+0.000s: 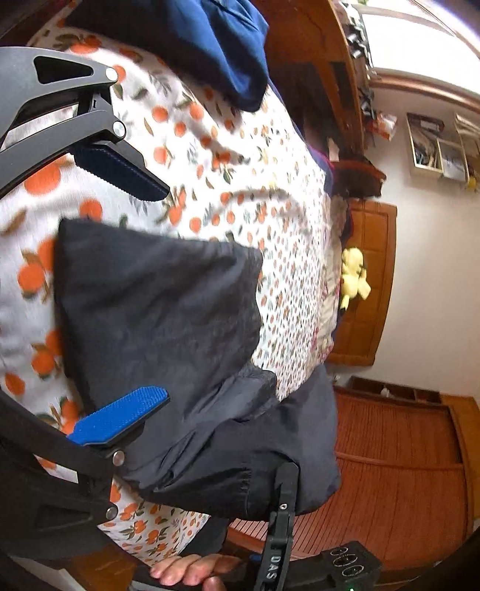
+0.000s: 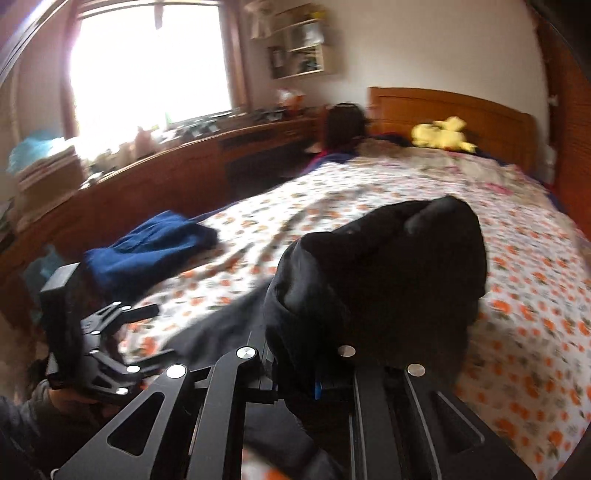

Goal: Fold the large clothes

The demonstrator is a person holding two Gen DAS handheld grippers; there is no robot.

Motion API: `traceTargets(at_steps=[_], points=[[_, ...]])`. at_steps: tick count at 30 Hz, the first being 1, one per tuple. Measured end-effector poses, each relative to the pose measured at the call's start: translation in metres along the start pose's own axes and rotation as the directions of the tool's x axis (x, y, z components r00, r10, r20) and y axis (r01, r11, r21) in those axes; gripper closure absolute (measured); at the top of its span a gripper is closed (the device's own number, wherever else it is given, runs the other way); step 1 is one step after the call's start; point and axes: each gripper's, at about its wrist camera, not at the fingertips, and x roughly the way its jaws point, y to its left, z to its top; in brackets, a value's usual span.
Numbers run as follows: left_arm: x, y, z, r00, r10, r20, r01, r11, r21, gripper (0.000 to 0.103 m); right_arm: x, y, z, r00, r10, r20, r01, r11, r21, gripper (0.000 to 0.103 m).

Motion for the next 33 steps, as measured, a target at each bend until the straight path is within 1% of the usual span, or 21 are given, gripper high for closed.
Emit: traceTargets(at_steps=[2,5,7,10,12,13,15,17,19,21,22,23,24,25,29,33], points=[[-0.005,0.008,-0.001,1.0,0.012,0.002,-0.012,1.0,-0.01,0.002,0.017,0.011,-0.002,0.999,0.011,-0.032,-0.011,1.0,-0.009,0.092],[-0.008,0.015,-0.002,1.0,0.025,0.004,-0.025,1.0,-0.018,0.002,0.042,0.015,-0.009,0.994,0.026,-0.105,-0.025,1.0,0.009,0.091],[-0.011,0.018,-0.001,1.0,0.03,0.008,-0.029,0.999,-0.022,0.002,0.049,0.017,-0.014,0.992,0.023,-0.122,-0.023,1.0,0.004,0.089],[-0.013,0.018,-0.001,0.999,0.033,0.014,-0.032,0.999,-0.025,0.002,0.048,0.02,-0.016,0.993,0.02,-0.12,-0.02,1.0,-0.002,0.081],[-0.012,0.017,0.0,0.999,0.033,0.016,-0.032,0.999,-0.026,0.002,0.043,0.024,-0.014,0.995,0.019,-0.098,-0.021,1.0,-0.012,0.067],[-0.013,0.016,0.001,0.999,0.032,0.018,-0.032,0.999,-0.025,0.002,0.038,0.027,-0.013,0.996,0.02,-0.083,-0.021,1.0,-0.019,0.063],[-0.012,0.015,0.002,0.999,0.032,0.021,-0.031,0.999,-0.024,0.002,0.029,0.031,-0.009,0.998,0.004,-0.06,-0.006,0.999,-0.041,0.049],[-0.012,0.013,0.003,0.999,0.032,0.022,-0.031,0.999,-0.022,0.002,0.021,0.035,-0.008,0.999,-0.012,-0.042,0.009,0.998,-0.065,0.046],[-0.011,0.013,0.004,0.999,0.032,0.023,-0.032,0.999,-0.021,0.002,0.011,0.039,-0.007,1.0,-0.023,-0.017,0.021,0.996,-0.091,0.038],[-0.01,0.012,0.004,0.999,0.033,0.023,-0.033,0.999,-0.022,0.002,0.0,0.042,-0.007,0.999,-0.038,0.014,0.039,0.993,-0.114,0.021],[-0.01,0.013,0.004,0.999,0.032,0.024,-0.031,0.999,-0.022,0.002,-0.006,0.044,-0.008,0.998,-0.057,0.036,0.061,0.99,-0.125,0.016],[-0.011,0.012,0.004,0.999,0.032,0.026,-0.031,0.999,-0.023,0.002,-0.01,0.044,-0.009,0.996,-0.075,0.054,0.082,0.988,-0.133,0.008],[-0.009,0.013,0.004,0.999,0.032,0.027,-0.031,0.999,-0.023,0.002,-0.016,0.045,-0.011,0.992,-0.093,0.081,0.104,0.985,-0.14,0.007],[-0.009,0.012,0.004,0.999,0.032,0.029,-0.032,0.999,-0.024,0.002,-0.019,0.044,-0.013,0.991,-0.098,0.088,0.11,0.984,-0.142,0.007],[-0.008,0.011,0.005,0.999,0.032,0.03,-0.032,0.999,-0.025,0.002,-0.024,0.037,-0.022,0.988,-0.133,0.082,0.144,0.978,-0.148,0.007],[-0.008,0.009,0.006,0.999,0.032,0.035,-0.032,0.999,-0.022,0.002,-0.032,0.031,-0.035,0.976,-0.183,0.12,0.201,0.967,-0.157,0.007]])
